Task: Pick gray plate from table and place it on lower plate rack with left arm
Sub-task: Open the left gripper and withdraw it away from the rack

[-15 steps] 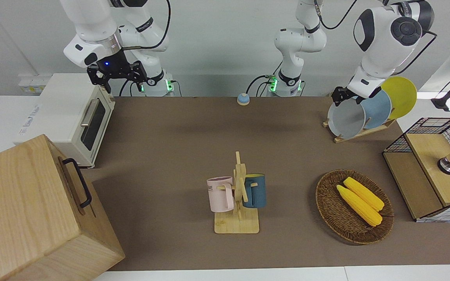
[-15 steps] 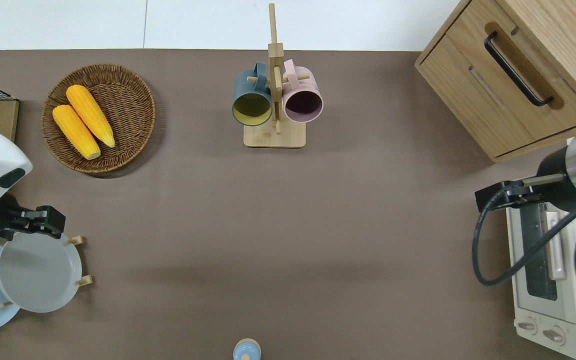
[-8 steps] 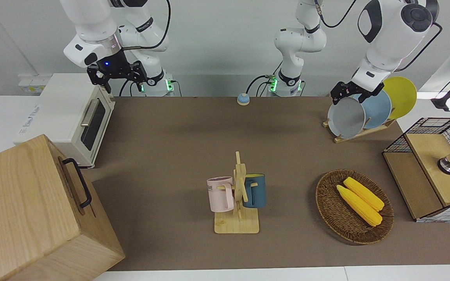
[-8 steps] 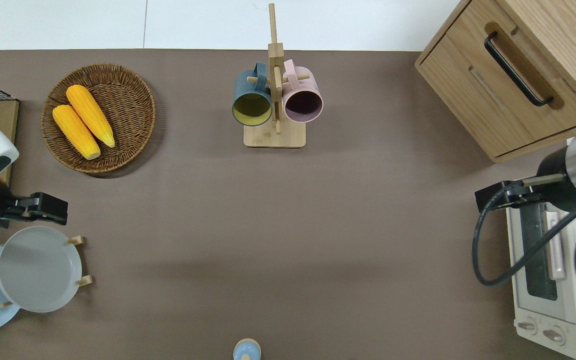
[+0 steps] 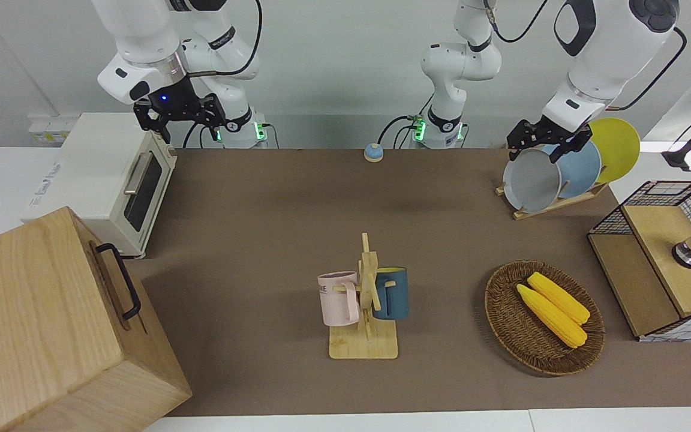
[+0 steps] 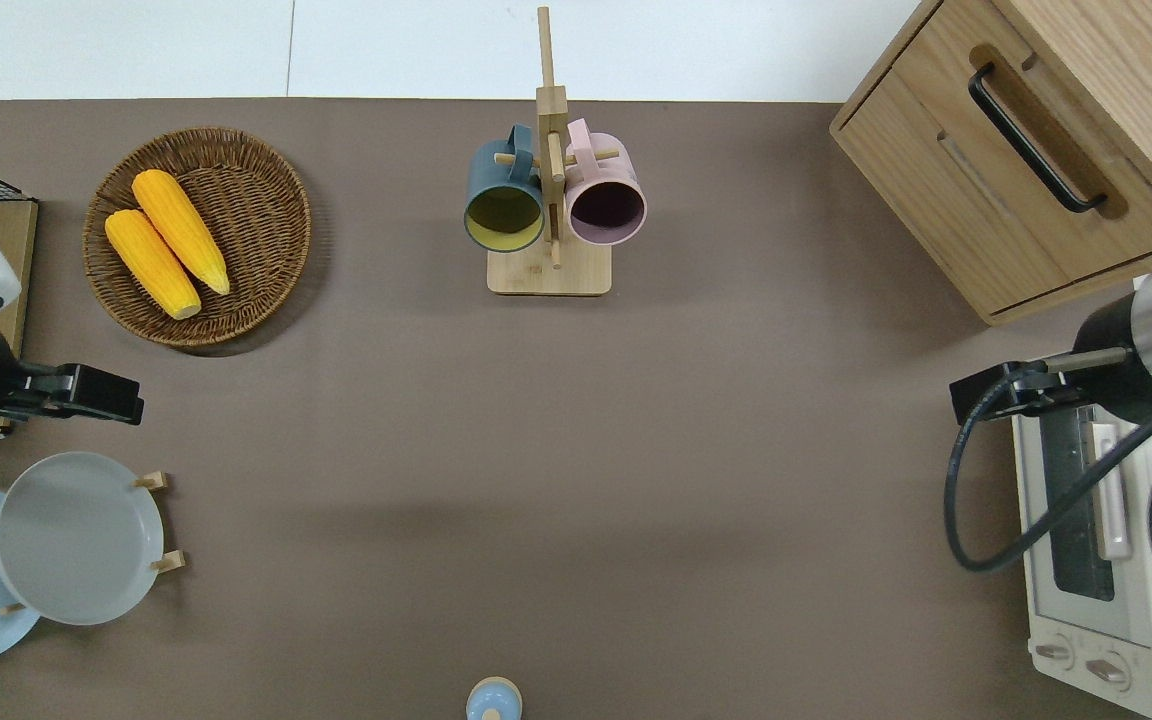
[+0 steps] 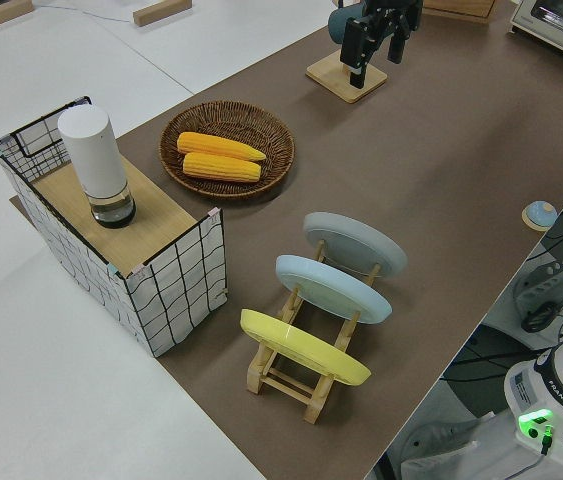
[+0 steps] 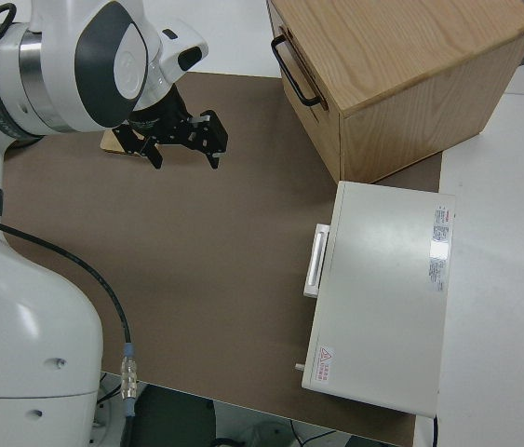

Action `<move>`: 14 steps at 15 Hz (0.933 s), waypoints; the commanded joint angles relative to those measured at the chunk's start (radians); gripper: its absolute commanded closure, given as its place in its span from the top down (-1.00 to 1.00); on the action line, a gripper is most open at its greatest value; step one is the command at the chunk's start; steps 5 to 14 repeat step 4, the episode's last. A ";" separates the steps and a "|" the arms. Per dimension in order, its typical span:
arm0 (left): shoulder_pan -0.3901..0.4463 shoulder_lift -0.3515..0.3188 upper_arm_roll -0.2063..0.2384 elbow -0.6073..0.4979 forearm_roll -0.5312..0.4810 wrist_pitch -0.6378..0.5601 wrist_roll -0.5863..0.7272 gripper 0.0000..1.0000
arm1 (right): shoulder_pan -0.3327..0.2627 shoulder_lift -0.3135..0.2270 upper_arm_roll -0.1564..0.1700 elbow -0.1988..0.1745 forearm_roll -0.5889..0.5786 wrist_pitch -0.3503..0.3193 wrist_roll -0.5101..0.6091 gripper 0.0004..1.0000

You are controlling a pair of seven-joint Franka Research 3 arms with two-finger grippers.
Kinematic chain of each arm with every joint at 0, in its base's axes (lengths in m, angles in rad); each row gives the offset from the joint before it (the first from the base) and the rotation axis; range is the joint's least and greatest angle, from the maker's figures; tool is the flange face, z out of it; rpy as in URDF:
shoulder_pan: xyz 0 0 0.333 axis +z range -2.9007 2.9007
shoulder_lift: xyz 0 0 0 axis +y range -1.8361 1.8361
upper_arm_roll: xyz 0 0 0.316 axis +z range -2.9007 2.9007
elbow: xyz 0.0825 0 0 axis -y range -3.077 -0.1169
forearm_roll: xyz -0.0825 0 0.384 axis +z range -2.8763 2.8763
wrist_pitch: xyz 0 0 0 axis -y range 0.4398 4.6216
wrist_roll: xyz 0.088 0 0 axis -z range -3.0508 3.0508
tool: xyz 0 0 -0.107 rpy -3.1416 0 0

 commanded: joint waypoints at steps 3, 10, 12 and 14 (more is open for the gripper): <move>0.002 0.020 0.001 0.024 0.018 0.004 0.015 0.99 | -0.023 -0.004 0.021 0.007 -0.006 -0.011 0.012 0.97; 0.003 0.020 0.001 0.024 0.016 0.006 0.012 0.99 | -0.023 -0.002 0.021 0.007 -0.006 -0.011 0.012 0.97; 0.003 0.020 0.001 0.024 0.016 0.006 0.012 0.99 | -0.023 -0.002 0.021 0.007 -0.006 -0.011 0.012 0.97; 0.003 0.020 0.001 0.024 0.016 0.006 0.012 0.99 | -0.023 -0.002 0.021 0.007 -0.006 -0.011 0.012 0.97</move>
